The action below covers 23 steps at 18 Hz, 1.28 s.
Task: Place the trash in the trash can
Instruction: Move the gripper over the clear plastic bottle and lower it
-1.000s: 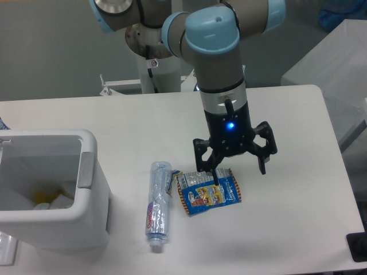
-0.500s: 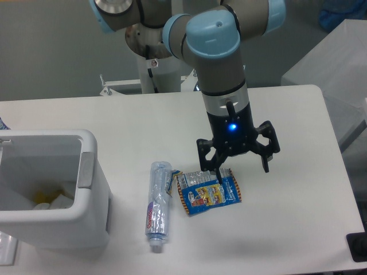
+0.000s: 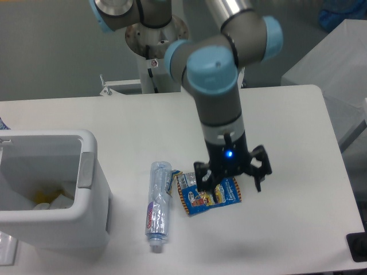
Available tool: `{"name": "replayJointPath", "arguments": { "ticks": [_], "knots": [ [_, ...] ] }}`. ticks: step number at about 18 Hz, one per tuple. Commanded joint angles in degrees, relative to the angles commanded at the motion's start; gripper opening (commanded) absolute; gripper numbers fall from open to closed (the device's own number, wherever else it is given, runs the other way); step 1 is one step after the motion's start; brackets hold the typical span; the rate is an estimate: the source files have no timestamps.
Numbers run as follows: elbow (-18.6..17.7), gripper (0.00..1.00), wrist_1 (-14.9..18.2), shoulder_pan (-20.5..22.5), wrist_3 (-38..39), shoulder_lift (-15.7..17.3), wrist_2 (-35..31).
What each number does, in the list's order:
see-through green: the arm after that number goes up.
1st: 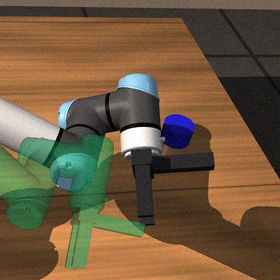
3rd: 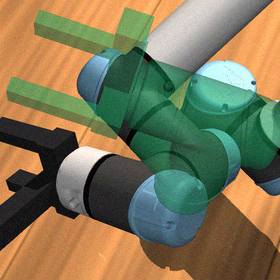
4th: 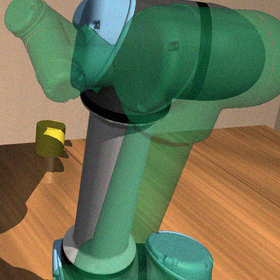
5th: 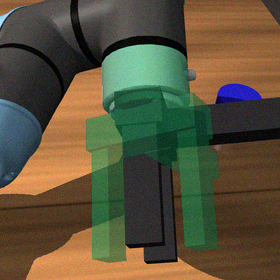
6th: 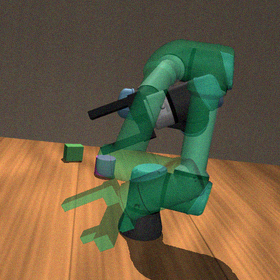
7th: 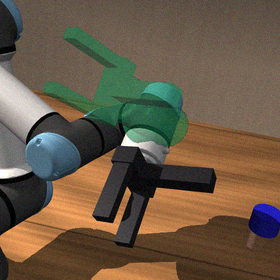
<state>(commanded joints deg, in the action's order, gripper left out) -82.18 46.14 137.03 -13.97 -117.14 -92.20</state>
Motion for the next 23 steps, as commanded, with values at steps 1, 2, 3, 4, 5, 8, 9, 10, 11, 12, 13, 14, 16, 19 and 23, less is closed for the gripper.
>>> {"name": "replayJointPath", "arguments": {
  "ticks": [1, 2, 3, 4, 5, 8, 9, 10, 11, 12, 13, 14, 16, 19, 23],
  "knots": [
    [0.44, 1.0, -0.18, -0.53, 0.0, -1.06, 0.17],
    [1.23, 1.0, -0.26, -1.14, 0.0, -2.37, 0.26],
    [2.1, 1.0, -0.44, -1.84, -0.09, -3.95, 0.53],
    [2.64, 1.0, -0.53, -2.11, -0.09, -5.27, 0.62],
    [3.25, 1.0, -0.53, -2.2, 0.0, -6.59, 0.79],
    [4.48, 1.0, -4.11, -2.9, 4.29, -9.41, 4.48],
    [4.75, 1.0, -6.22, -2.99, 5.96, -10.2, 4.48],
    [4.75, 1.0, -6.42, -3.17, 6.24, -10.82, 4.31],
    [4.84, 1.0, -6.59, -3.69, 5.98, -11.43, 4.13],
    [4.84, 1.0, -7.29, -4.22, 5.89, -11.79, 3.61],
    [4.84, 1.0, -8.78, -4.4, 5.8, -12.49, 2.73],
    [5.01, 1.0, -9.83, -5.1, 5.8, -13.1, 2.29],
    [5.28, 1.0, -9.93, -6.42, 6.15, -13.81, 2.11],
    [5.1, 1.0, -9.85, -7.21, 5.72, -13.9, 2.28],
    [3.96, 1.0, -9.58, -8.79, 5.36, -13.9, 2.37]
  ]
}}
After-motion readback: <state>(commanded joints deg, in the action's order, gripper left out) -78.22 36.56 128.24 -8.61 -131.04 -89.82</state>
